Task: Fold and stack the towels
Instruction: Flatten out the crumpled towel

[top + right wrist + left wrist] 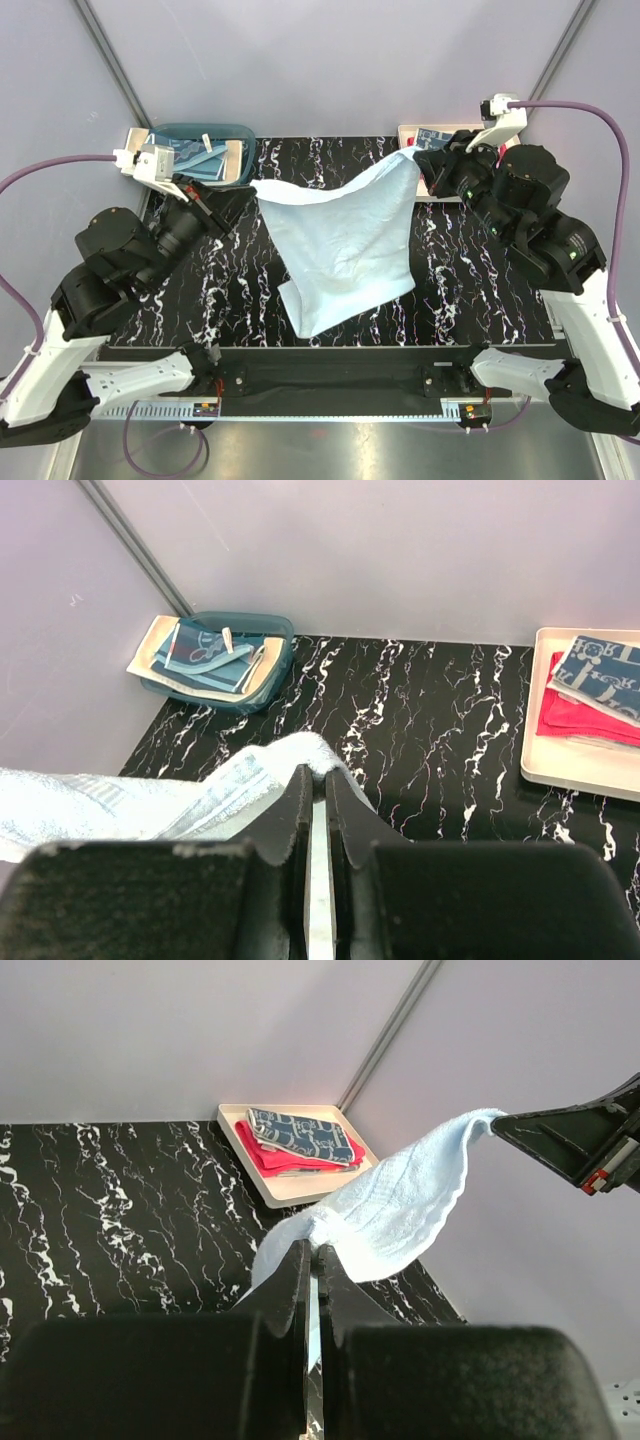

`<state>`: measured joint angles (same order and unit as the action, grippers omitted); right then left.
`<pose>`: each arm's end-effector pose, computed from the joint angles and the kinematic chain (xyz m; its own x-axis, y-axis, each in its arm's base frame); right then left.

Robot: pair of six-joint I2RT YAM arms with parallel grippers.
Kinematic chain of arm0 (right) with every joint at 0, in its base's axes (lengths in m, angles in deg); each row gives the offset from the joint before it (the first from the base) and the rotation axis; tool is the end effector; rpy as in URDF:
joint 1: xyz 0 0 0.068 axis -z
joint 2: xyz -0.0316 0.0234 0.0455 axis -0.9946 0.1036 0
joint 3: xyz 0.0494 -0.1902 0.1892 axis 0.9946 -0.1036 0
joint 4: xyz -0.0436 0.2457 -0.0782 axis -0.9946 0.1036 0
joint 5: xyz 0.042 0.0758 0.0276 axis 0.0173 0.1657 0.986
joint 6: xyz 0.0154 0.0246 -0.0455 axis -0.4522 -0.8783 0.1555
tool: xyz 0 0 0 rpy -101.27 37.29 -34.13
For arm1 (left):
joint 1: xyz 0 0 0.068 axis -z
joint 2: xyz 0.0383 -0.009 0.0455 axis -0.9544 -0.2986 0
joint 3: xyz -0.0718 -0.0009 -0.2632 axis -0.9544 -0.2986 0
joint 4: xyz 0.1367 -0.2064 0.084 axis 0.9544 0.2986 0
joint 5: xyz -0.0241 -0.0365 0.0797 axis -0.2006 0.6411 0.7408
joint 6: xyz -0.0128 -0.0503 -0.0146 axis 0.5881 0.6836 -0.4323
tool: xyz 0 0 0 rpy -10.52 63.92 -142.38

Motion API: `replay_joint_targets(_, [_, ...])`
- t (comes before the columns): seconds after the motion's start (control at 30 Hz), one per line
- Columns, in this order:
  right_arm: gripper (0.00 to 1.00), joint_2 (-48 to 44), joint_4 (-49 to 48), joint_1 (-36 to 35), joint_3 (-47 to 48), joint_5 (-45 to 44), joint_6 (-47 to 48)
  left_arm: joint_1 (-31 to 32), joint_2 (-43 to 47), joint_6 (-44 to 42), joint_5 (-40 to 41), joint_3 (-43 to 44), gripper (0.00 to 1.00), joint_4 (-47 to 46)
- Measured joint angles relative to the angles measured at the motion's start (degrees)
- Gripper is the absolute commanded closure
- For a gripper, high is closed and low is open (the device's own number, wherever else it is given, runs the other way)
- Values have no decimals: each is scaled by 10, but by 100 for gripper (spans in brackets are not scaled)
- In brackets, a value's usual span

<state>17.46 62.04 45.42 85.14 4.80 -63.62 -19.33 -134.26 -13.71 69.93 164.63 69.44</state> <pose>0.1411 0.0999 0.5339 -0.1503 0.1963 -0.9690 -0.3550 0.9040 0.2382 0.0790 -0.0856 0.5105 -0.2129 -0.4075 -0.8880 0.5075 0.7306 -0.4569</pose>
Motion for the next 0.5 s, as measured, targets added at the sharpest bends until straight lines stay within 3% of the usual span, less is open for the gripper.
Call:
replay_joint_targets(0.27, [100,-1,10,0,19,22,15,4,-2,-8,-17,22,100,21])
replay_joint_targets(0.5, [100,5,17,0,103,41,33,4,-44,-25,-45,139,100,33])
